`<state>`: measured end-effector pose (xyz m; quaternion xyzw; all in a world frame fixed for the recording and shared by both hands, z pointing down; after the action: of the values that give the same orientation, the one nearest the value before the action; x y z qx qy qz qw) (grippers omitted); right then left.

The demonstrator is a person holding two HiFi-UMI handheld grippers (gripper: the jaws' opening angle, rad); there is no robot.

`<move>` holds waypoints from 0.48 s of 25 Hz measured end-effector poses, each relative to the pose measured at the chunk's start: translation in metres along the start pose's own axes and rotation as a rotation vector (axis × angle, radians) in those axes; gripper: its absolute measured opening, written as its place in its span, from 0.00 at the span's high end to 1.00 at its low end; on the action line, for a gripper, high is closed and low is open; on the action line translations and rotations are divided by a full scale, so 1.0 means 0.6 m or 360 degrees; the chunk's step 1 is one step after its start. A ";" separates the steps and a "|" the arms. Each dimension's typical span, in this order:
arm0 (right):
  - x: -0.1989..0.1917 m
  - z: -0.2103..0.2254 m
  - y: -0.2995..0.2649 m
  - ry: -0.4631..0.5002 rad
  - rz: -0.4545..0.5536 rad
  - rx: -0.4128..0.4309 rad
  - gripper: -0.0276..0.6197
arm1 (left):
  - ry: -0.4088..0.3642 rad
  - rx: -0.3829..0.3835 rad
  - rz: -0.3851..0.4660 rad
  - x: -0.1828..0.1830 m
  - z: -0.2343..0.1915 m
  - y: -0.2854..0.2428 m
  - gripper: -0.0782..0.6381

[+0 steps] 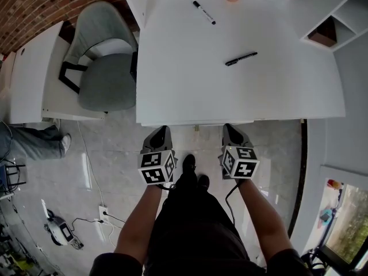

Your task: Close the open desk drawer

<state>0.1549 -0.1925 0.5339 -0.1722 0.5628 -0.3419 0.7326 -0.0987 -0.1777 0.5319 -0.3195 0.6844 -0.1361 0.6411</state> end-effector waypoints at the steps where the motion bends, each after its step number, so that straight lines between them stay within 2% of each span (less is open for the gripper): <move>1: 0.001 0.000 -0.002 0.0005 0.0002 -0.0001 0.95 | 0.0001 0.0001 0.0003 0.001 -0.001 -0.002 0.88; 12: 0.010 0.000 -0.013 0.0045 0.0014 0.0002 0.95 | -0.0021 0.0011 0.0012 0.008 -0.005 -0.013 0.88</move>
<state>0.1533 -0.2022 0.5350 -0.1643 0.5737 -0.3416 0.7261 -0.0995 -0.1874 0.5331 -0.3157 0.6808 -0.1338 0.6473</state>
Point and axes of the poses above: the fingertips, and each gripper's own axes: y backward along the fingers, z to its right, x out of its top, the point moved 8 cm from there along y, backward along the fingers, and after that the axes turned 7 degrees about -y, right-handed, at the moved point
